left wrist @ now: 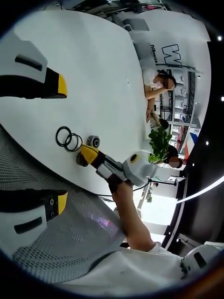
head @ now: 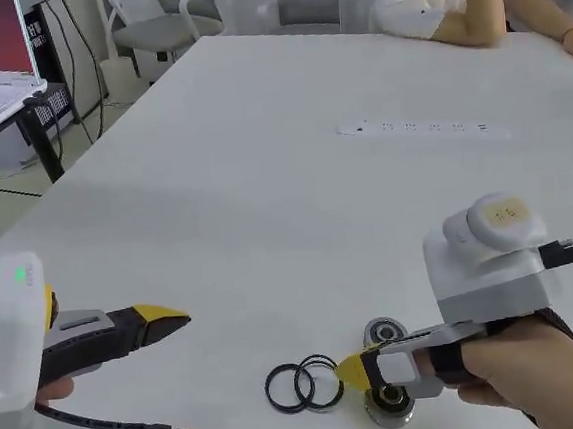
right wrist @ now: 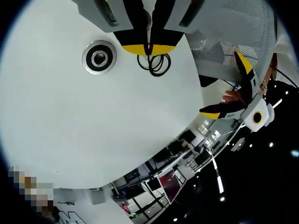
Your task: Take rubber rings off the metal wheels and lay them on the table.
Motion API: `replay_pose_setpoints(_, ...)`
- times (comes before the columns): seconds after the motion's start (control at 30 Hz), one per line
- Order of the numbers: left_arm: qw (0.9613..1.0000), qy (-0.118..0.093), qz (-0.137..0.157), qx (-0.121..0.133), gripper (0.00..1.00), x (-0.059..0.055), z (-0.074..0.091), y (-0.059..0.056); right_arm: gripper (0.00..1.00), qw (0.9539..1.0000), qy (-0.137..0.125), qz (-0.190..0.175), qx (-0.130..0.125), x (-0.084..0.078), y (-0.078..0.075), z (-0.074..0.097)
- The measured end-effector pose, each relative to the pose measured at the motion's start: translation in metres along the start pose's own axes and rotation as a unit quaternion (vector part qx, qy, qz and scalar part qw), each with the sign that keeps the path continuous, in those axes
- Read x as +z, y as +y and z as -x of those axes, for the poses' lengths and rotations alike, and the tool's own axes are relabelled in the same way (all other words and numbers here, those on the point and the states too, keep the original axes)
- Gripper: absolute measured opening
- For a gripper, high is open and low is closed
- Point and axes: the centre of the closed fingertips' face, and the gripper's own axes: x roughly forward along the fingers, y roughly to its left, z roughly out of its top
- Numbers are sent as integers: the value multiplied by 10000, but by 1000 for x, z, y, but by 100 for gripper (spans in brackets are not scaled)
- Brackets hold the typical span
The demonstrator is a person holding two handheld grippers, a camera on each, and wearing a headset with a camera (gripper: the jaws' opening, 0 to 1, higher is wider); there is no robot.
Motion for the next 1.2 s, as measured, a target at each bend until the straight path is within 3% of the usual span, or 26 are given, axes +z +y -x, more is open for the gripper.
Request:
replay_pose_setpoints(0.47,10000,1,7,19,77,0,1,1,2,9997,-22,158,-178,2,-8,0)
replay_pose_setpoints(0.97,10000,-68,-16,-50,79,3,0,-1,6,9990,-412,159,-100,25,1,19)
replay_pose_setpoints(1.2,9998,-137,-26,-145,80,5,0,-3,14,9965,-476,660,-212,35,7,35)
